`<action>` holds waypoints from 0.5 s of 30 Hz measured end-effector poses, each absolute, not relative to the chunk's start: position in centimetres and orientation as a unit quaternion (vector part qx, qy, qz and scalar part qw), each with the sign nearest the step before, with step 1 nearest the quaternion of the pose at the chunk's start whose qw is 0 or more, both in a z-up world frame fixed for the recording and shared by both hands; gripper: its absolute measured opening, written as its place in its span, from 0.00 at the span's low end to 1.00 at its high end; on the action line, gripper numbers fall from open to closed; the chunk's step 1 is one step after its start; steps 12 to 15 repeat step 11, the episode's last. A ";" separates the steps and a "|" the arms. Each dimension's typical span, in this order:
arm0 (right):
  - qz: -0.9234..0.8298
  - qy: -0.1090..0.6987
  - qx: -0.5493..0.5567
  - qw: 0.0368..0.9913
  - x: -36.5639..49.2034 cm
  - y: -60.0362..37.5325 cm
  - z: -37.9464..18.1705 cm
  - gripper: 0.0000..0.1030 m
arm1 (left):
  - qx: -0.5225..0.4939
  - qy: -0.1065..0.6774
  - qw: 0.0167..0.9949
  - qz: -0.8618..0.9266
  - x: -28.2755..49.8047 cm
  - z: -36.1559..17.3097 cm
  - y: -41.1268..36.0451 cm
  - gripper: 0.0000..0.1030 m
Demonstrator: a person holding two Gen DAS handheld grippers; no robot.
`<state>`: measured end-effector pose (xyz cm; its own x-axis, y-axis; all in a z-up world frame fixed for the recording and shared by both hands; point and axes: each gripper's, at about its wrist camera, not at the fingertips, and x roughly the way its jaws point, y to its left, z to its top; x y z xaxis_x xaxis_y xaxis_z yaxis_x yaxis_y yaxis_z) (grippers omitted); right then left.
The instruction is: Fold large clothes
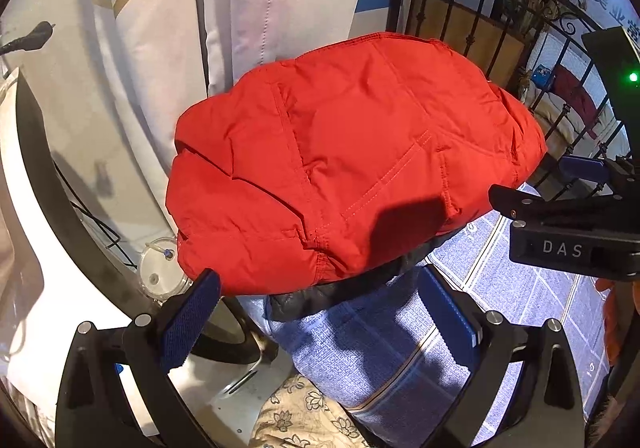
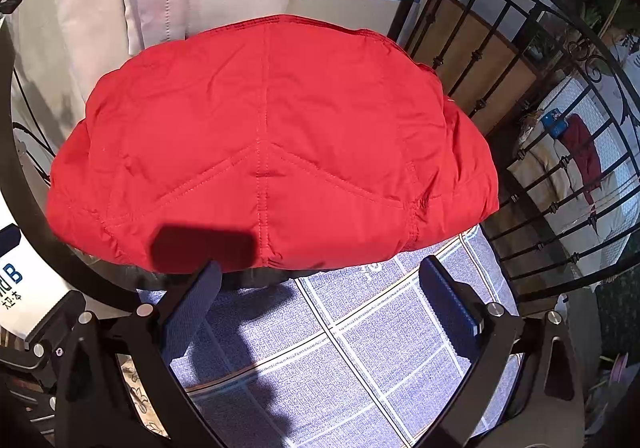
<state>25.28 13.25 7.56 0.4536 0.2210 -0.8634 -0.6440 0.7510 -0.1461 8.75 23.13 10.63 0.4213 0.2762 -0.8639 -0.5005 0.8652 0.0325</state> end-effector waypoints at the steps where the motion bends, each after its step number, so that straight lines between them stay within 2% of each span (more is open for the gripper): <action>1: 0.264 0.451 -0.234 0.820 25.3 13.3 7.6 0.95 | -0.116 0.487 0.834 0.232 8.8 10.6 23.2 0.94; 15: 0.264 0.451 -0.235 0.820 25.2 13.2 7.6 0.95 | -0.125 0.489 0.833 0.227 8.7 10.5 23.4 0.94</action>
